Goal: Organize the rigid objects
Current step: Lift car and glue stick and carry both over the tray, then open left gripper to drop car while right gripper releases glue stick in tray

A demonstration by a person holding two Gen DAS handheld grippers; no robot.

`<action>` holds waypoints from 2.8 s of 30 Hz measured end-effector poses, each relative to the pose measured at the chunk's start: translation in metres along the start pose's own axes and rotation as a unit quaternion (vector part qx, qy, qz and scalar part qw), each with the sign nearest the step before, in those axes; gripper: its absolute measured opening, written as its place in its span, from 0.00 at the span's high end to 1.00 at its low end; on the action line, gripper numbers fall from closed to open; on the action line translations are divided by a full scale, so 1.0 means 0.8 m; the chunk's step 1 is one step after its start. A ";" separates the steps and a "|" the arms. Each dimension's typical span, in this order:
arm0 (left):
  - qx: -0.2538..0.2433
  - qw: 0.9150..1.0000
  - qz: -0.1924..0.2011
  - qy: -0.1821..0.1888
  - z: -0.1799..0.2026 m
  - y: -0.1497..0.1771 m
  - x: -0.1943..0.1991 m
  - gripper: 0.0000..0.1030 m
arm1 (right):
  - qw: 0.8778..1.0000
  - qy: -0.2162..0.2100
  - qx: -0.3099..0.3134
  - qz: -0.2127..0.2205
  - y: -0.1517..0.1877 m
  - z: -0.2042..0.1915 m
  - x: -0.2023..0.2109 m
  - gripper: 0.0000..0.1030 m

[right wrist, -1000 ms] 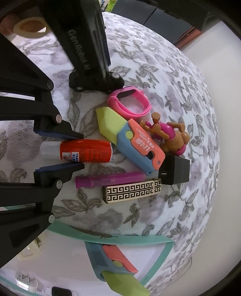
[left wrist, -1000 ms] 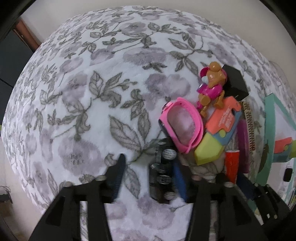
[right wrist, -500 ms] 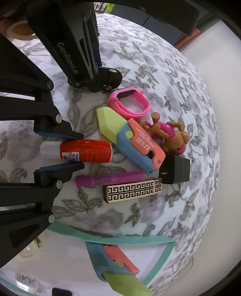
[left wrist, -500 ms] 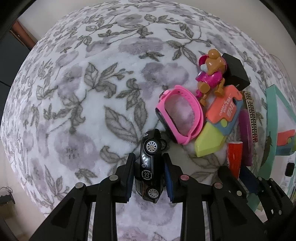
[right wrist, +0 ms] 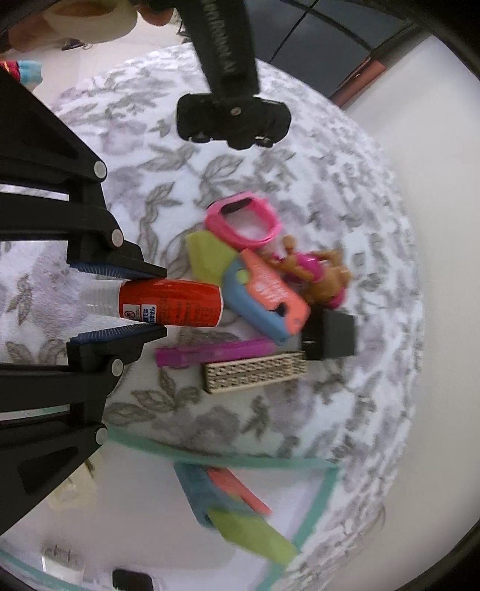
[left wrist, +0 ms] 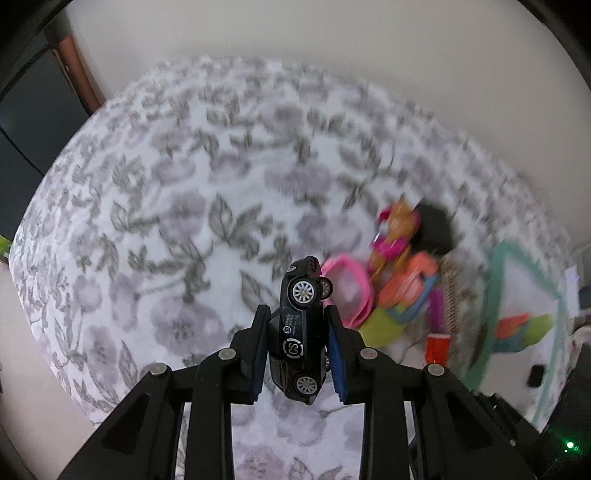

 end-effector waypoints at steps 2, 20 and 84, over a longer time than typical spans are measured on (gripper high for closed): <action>0.003 1.000 0.025 0.011 0.002 -0.012 0.023 0.71 | 1.000 -0.002 -0.003 0.025 -0.010 0.002 0.024 0.76; -0.098 0.974 0.182 0.093 0.120 0.007 0.172 0.71 | 0.969 0.117 -0.115 0.185 -0.023 0.138 0.244 0.76; -0.276 0.956 0.031 0.096 0.279 0.179 0.027 0.55 | 0.967 0.136 -0.214 -0.027 0.114 0.272 0.139 0.66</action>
Point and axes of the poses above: each gripper's, at about its wrist camera, not at the fingertips, and x roughly against the way its jaws point, z to its right, y to its underside, the point moved 9 cm from there along -x, roughly the way its jaws point, and after that the axes turned 8 degrees about x, right-handed, at the moved point
